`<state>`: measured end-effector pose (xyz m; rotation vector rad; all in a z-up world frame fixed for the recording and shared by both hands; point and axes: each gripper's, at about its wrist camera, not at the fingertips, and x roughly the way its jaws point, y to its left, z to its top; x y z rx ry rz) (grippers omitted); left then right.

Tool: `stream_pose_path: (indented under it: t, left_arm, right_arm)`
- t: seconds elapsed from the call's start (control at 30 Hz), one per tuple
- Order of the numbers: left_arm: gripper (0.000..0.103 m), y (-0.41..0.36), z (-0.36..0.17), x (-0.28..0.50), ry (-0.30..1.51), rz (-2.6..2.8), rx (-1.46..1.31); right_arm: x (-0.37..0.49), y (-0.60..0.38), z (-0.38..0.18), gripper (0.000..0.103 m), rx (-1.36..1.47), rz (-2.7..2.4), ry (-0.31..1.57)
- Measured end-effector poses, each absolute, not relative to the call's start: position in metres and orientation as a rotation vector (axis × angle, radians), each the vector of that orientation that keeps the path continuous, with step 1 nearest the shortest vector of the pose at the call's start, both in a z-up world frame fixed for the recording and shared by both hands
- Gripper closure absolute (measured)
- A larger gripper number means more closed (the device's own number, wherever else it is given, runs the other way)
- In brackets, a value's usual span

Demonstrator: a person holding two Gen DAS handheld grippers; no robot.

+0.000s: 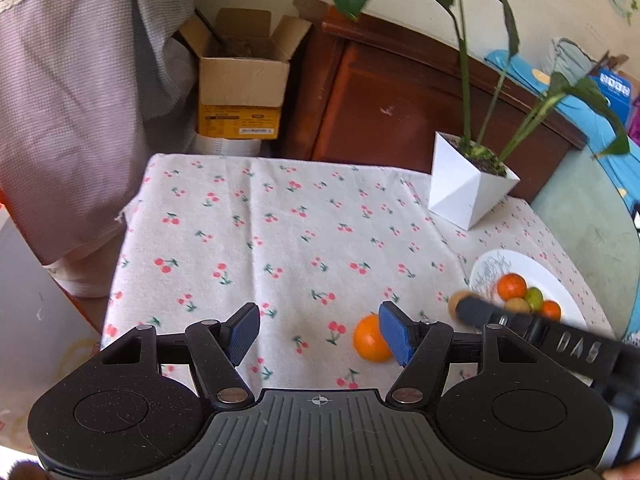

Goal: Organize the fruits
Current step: 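Grasp the kiwi with the right tool while the left tool grasps the orange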

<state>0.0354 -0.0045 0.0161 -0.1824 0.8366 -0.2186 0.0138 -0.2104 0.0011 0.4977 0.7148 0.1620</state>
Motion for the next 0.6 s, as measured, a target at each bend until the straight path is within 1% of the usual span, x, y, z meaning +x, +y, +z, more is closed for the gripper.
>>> stream_pose_path:
  t: [0.3, 0.37, 0.47, 0.6]
  left_arm:
    - [0.042, -0.035, 0.004, 0.027, 0.798, -0.289, -0.076]
    - [0.046, -0.038, 0.001, 0.027, 0.802, -0.298, -0.068]
    - [0.058, -0.042, -0.004, 0.028, 0.809, -0.302, -0.062]
    - [0.064, -0.047, -0.005, 0.027, 0.784, -0.297, -0.030]
  right_arm:
    - [0.005, -0.232, 0.008, 0.080, 0.532, 0.101, 0.689]
    - [0.002, -0.237, 0.007, 0.080, 0.539, 0.091, 0.688]
    - [-0.002, -0.243, 0.009, 0.080, 0.550, 0.074, 0.683]
    - [-0.008, -0.252, 0.012, 0.080, 0.560, 0.060, 0.670]
